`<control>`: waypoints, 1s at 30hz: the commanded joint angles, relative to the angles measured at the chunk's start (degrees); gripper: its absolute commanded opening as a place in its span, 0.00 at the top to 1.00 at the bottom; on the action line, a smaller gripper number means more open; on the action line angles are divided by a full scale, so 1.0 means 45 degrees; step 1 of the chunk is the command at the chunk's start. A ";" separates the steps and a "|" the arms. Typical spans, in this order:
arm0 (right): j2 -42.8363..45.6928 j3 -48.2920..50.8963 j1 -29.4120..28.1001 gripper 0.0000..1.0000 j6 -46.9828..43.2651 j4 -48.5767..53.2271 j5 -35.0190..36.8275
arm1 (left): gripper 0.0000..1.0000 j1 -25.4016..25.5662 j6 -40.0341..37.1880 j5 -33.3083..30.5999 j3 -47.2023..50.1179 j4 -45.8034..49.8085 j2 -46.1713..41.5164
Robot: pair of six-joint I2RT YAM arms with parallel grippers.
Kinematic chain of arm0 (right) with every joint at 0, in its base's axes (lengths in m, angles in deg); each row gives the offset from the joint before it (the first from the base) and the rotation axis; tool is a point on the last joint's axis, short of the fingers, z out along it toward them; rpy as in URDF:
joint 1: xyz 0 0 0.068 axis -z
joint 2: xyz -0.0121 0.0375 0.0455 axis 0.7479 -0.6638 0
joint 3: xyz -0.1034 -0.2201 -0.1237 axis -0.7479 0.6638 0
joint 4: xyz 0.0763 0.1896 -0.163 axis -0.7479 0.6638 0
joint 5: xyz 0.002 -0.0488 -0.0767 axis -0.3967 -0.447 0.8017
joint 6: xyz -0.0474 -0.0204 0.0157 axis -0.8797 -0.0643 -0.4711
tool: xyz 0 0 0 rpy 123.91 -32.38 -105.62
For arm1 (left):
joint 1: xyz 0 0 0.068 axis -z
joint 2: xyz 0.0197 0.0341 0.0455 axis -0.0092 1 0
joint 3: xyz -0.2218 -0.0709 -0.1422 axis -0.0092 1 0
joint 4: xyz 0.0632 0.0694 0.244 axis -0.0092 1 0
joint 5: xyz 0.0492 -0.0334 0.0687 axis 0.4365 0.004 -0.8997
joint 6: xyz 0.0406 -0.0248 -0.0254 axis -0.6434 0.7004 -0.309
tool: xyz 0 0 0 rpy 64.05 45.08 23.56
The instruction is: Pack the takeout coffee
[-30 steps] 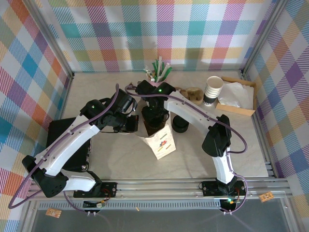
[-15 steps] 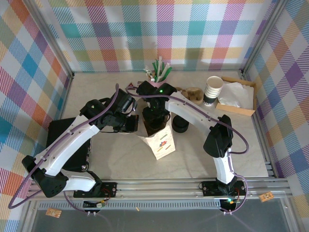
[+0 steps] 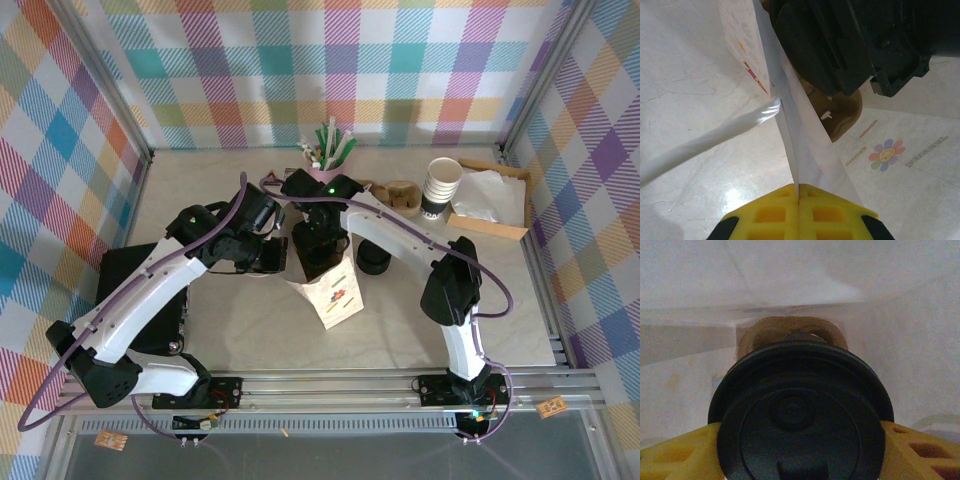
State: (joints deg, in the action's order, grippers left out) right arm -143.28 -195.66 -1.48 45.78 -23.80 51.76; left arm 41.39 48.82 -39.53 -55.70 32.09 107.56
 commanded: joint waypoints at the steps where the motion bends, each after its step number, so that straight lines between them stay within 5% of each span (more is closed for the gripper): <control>1: -0.0191 0.0387 -0.0017 1.00 0.0243 -0.0016 -0.0188 | 1.00 0.0156 -0.0246 0.0067 -0.0345 0.0805 0.0100; 12: -0.0585 -0.0649 -0.0037 1.00 0.0353 0.0595 0.0069 | 1.00 0.0166 -0.0180 0.0019 -0.0417 0.0873 0.0123; 30: -0.0145 0.1285 -0.0054 1.00 -0.0032 0.0711 0.0104 | 1.00 0.0153 0.0120 -0.0499 -0.0502 0.1147 0.0042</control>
State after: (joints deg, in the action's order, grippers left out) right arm -142.84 -191.38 -1.72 46.55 -24.55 50.97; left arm 41.39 49.06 -40.55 -56.40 33.51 107.89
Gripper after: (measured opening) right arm 0.663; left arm 0.048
